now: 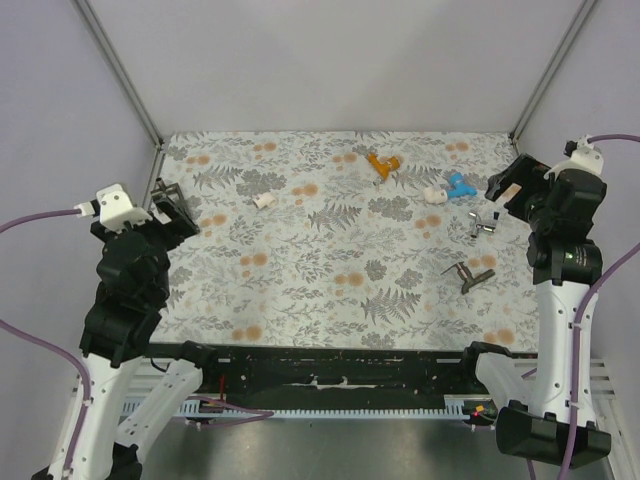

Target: Install the water faucets

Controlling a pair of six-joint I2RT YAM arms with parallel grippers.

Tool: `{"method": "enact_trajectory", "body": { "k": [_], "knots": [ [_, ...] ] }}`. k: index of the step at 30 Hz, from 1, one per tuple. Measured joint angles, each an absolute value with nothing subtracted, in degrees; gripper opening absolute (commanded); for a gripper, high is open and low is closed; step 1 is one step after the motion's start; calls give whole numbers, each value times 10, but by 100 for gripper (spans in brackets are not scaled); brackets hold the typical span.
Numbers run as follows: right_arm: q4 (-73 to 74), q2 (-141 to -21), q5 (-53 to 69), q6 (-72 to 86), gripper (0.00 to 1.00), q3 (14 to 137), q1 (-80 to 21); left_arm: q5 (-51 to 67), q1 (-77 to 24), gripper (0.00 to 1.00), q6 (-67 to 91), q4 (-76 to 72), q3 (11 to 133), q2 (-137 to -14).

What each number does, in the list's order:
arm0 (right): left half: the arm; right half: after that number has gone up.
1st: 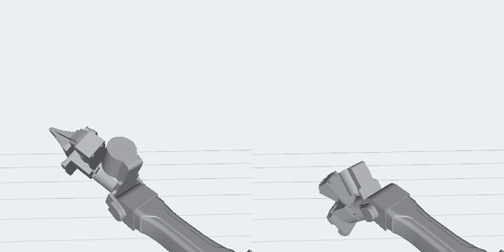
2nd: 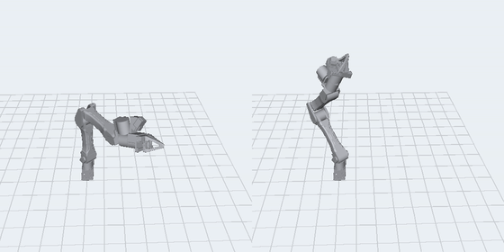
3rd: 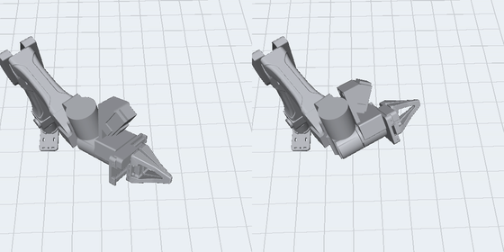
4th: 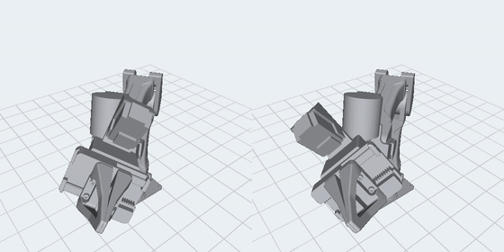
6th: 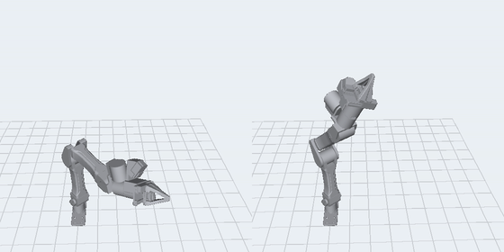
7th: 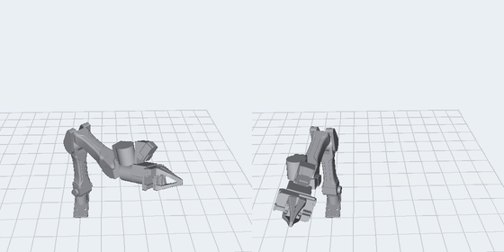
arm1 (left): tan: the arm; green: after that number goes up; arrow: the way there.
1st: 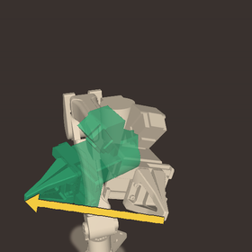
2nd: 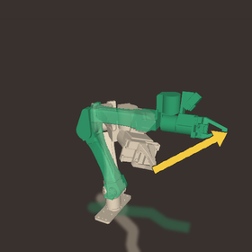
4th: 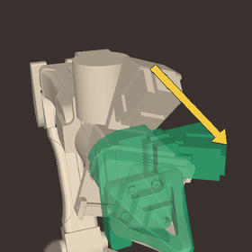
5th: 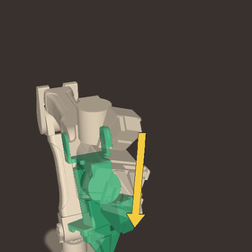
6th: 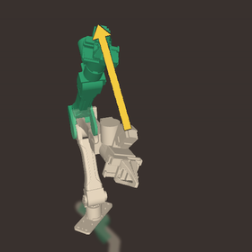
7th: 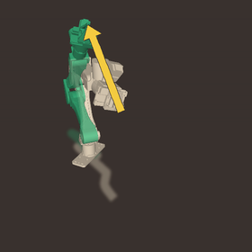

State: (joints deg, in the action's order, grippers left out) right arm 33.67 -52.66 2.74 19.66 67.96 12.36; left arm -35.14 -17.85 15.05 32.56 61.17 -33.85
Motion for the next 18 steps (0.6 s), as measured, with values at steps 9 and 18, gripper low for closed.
{"method": "enact_trajectory", "body": {
  "k": [9, 18],
  "knots": [
    [339, -524, 16, 197, 98, 680, 124, -356, -189, 92, 149, 326, 612, -349],
    [321, -522, 17, 199, 98, 680, 124, -357, -193, 92, 148, 326, 612, -355]
  ]
}}
